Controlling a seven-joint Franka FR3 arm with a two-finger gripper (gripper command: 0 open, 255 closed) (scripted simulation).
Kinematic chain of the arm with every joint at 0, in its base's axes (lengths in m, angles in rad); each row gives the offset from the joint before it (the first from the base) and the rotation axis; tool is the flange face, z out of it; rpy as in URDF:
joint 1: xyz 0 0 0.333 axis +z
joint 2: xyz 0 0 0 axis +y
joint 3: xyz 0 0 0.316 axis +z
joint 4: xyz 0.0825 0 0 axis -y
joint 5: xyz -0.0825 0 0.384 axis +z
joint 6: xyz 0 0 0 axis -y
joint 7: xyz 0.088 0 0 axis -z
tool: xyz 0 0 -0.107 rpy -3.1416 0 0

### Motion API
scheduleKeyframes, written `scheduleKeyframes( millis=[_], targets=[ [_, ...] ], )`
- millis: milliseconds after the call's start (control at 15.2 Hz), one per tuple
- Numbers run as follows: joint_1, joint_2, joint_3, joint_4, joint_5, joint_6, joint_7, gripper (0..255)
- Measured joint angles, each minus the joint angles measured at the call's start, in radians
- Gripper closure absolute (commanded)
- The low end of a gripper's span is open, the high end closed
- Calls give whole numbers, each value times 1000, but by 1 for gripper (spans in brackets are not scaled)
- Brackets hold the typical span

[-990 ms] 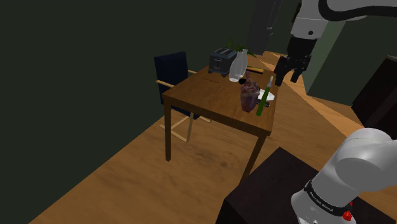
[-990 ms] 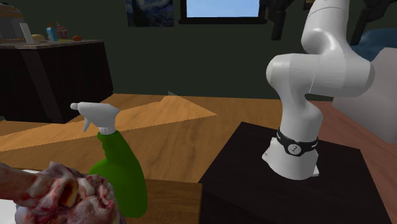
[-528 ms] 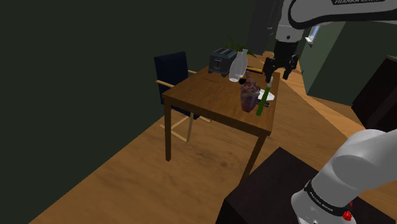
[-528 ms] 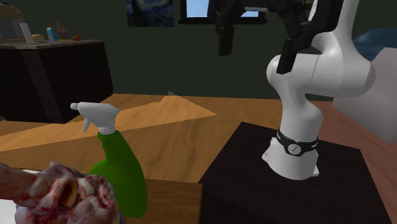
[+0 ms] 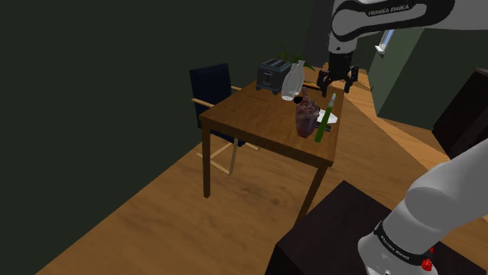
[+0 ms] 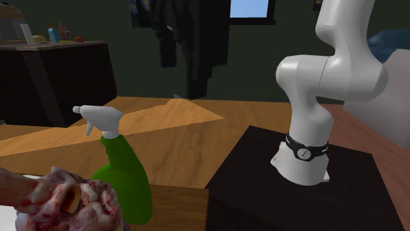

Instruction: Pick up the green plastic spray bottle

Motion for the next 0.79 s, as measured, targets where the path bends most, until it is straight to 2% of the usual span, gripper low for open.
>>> scheduleKeyframes(
  millis=[462, 792],
  targets=[
    [-60, 209, -51, 164, -59, 15, 60, 0],
    [-65, 235, -56, 132, -64, 69, 78, 0]
  ],
)
